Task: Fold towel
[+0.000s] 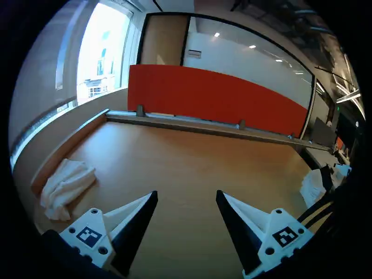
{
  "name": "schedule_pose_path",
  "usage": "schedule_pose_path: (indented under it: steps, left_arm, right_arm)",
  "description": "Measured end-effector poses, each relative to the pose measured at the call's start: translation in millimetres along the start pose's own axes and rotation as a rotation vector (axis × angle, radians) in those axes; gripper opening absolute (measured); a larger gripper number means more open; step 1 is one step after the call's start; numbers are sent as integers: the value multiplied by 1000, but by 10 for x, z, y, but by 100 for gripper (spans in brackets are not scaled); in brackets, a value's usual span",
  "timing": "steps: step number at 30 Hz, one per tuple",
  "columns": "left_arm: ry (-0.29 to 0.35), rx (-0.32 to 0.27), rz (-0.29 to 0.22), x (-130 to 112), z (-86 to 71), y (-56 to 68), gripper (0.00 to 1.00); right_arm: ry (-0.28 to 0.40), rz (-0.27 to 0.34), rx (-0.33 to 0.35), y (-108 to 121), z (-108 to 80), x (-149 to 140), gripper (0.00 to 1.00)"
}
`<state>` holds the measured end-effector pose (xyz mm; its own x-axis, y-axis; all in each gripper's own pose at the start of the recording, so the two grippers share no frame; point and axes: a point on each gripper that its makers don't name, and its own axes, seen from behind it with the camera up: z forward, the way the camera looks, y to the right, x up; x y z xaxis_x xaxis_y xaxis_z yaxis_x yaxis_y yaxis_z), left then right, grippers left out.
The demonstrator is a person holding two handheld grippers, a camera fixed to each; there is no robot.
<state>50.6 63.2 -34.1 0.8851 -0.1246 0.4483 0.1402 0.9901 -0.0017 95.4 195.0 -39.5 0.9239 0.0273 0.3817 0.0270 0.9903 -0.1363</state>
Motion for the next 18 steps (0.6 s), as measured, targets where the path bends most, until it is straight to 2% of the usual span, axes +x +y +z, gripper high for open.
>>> schedule_pose_path:
  steps: [5,9,14,18]
  left_arm:
    - [81,50,17,193,32,-127,93]
    - [105,77,27,249,71,-204,93]
    - [115,76,15,275,108,-220,93]
    - [129,65,26,328,119,-208,93]
  right_arm:
    - [28,-8,-12,-32,-3,86,95]
    - [56,-15,-2,-137,-21,195,95]
    - [93,-22,24,-336,-52,353,96]
    - [132,-29,35,-524,-72,508,96]
